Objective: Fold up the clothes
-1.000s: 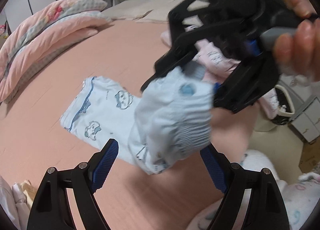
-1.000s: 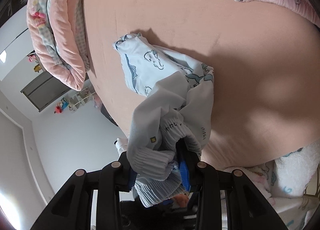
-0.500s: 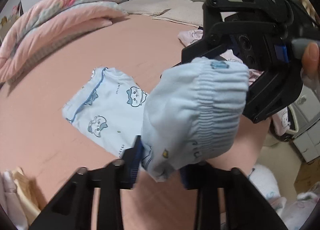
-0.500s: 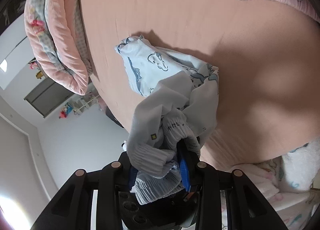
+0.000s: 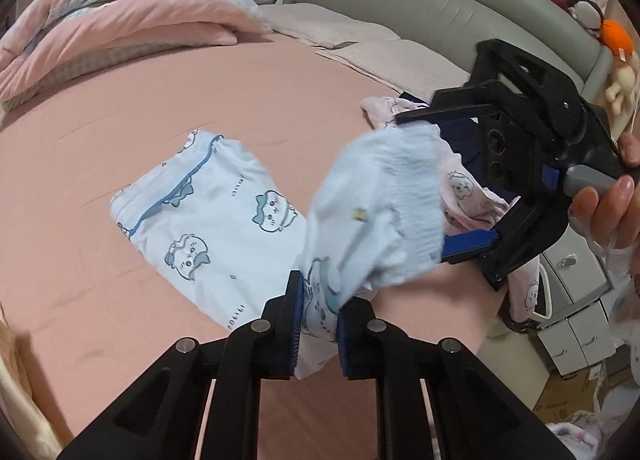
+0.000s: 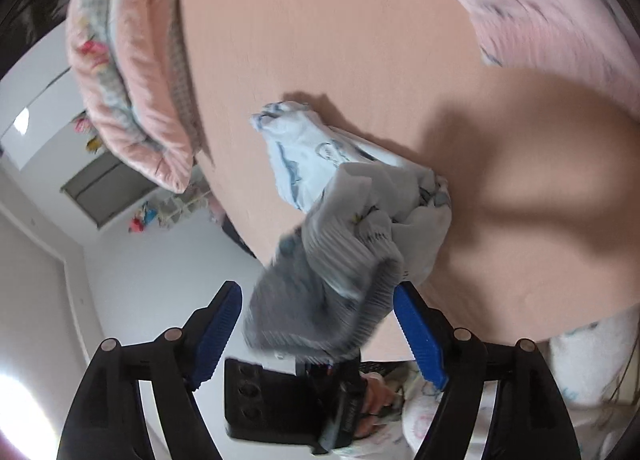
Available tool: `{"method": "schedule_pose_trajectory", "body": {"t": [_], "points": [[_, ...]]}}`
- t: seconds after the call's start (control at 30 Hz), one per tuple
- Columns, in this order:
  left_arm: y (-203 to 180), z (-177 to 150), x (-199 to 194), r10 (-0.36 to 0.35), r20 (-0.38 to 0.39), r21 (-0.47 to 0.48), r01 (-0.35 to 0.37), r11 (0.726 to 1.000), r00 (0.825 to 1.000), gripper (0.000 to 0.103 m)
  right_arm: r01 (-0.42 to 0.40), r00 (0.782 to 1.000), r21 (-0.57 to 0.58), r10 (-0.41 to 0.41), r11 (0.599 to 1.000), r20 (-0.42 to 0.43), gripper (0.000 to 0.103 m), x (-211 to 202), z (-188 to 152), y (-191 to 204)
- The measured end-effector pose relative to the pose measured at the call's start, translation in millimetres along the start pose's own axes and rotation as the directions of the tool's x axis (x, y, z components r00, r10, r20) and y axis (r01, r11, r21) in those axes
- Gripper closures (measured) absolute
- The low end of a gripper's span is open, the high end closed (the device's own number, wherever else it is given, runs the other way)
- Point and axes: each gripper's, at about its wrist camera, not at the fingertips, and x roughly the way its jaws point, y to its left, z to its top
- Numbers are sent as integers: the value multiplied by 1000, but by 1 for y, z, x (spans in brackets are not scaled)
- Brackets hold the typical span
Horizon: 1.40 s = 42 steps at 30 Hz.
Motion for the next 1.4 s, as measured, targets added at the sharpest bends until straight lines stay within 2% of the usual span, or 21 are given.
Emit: {"method": "schedule_pose_trajectory", "body": {"t": [0.13,0.23,0.3,0.4,0.5,0.57,0.6,0.9,1.03,1.07,1.1,1.17,1.4], "points": [[0,0,1,-6,-5,-15,5,1000,1000,91,15,1000,-78,-14,997,18,24,-11,6,4],[4,-4,-1,-15,-6,-48,15,999,1000,91,167,985,-246,-148,955,95,21,-22,10,18],[8,-3,0,-15,-9,-64,14,998,1000,91,304,952,-390,-257,869,169,21,-25,6,33],[13,-2,1,-6,-14,-74,5,997,1000,91,456,889,-574,-376,680,261,21,-23,-5,46],[17,-1,3,-7,-16,-81,6,997,1000,91,565,817,-672,-439,479,375,21,-14,-16,53],[21,-1,6,-3,-20,-95,1,996,1000,91,600,785,-701,-450,384,425,21,-13,-19,46],[23,-2,7,-1,-27,-104,-2,995,1000,91,606,778,-710,-453,358,436,21,-9,-18,46],[39,-8,14,-11,-54,-184,1,983,998,91,522,819,-789,-447,323,359,21,34,-1,60],[43,-9,17,-24,-81,-227,5,974,996,89,531,801,-814,-452,235,392,21,59,-7,66],[42,-9,16,-9,-75,-224,-8,975,997,81,528,802,-820,-449,222,394,21,62,-8,67],[42,-9,14,6,-69,-220,-21,975,998,62,518,807,-828,-445,214,389,21,64,-9,68],[42,-7,12,39,-59,-222,-51,974,998,39,509,809,-837,-443,200,386,21,70,-9,70],[63,-1,17,61,-40,-348,-71,935,997,39,526,796,-834,-441,166,414,21,86,-10,71]]}}
